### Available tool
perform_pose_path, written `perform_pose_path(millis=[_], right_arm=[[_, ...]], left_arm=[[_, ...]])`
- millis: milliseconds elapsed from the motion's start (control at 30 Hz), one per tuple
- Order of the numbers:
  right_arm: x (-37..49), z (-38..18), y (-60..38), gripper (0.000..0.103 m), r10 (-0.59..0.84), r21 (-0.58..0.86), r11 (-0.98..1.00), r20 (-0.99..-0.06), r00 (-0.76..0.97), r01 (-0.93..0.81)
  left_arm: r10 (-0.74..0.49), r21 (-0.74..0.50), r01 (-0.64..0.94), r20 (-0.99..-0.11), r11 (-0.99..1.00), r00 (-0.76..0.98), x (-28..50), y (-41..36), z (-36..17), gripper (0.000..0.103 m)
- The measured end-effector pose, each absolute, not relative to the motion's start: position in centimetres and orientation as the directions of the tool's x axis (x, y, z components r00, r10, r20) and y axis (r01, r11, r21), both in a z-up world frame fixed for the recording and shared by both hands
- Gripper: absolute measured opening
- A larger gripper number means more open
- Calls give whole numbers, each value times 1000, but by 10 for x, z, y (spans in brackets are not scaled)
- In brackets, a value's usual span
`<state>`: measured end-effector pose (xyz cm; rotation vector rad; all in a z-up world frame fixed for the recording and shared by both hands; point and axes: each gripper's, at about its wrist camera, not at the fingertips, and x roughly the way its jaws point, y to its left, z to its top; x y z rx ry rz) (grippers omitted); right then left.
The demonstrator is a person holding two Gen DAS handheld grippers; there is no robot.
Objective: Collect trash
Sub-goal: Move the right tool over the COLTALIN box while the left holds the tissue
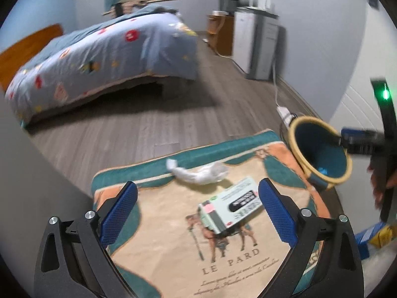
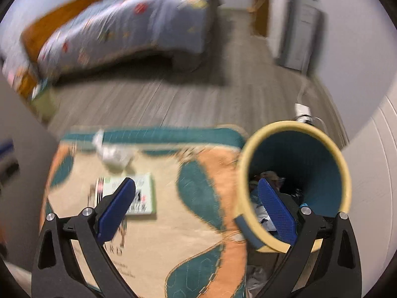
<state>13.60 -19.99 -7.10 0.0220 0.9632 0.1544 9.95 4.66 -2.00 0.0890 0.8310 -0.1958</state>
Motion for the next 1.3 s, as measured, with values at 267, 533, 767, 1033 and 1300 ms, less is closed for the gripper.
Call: perform_pose_path(millis=[267, 533, 767, 1033, 1300], right_arm=[[130, -134, -106, 97, 124, -117, 864, -893, 433, -489], [121, -182, -65, 97, 83, -204, 693, -930, 358, -692], [128, -195, -51, 97, 52, -260, 630, -926, 374, -731], [138, -191, -35, 97, 115, -251, 601, -912, 393, -759], [139, -192, -18, 97, 154, -236, 548, -914, 375, -802]], left_arm=[[-113, -27, 142, -760, 989, 641, 119, 83, -36, 97], [-156, -116, 104, -767, 988, 623, 148, 96, -49, 97], [-185, -143, 118, -770, 983, 610, 166, 92, -58, 97], [-230, -211, 102, -779, 972, 583, 185, 97, -72, 97], [-256, -255, 84, -784, 963, 565, 200, 104, -82, 97]])
